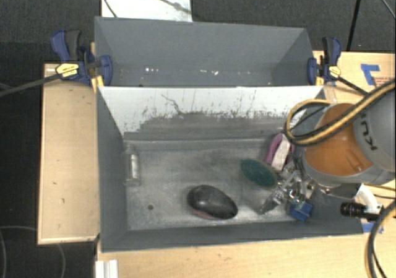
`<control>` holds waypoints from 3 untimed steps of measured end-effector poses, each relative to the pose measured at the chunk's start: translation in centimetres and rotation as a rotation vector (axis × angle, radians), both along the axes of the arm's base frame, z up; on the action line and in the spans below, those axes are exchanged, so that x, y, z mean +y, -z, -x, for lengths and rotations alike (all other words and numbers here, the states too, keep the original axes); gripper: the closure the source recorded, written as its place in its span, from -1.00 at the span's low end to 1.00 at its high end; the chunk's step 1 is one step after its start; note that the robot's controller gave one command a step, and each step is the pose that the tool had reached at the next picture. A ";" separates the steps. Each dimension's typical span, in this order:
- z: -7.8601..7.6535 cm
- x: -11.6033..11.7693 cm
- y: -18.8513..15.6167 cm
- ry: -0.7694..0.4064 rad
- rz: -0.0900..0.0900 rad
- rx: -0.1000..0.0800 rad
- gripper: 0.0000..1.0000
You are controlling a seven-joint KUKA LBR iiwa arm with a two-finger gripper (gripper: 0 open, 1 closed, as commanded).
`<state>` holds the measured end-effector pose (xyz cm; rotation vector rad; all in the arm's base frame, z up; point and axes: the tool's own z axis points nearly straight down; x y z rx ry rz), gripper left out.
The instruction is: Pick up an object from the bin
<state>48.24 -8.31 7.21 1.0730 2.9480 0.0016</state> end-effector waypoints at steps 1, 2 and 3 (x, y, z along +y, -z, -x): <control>-0.2 -0.1 -0.2 -0.002 0.003 -0.006 1.00; -0.4 -0.2 -6.6 -0.011 0.001 -0.003 1.00; -0.5 -0.2 -9.1 -0.024 0.000 0.000 1.00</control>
Offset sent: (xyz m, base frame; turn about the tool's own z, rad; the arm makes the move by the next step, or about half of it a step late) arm 0.0000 0.0000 0.0000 0.0000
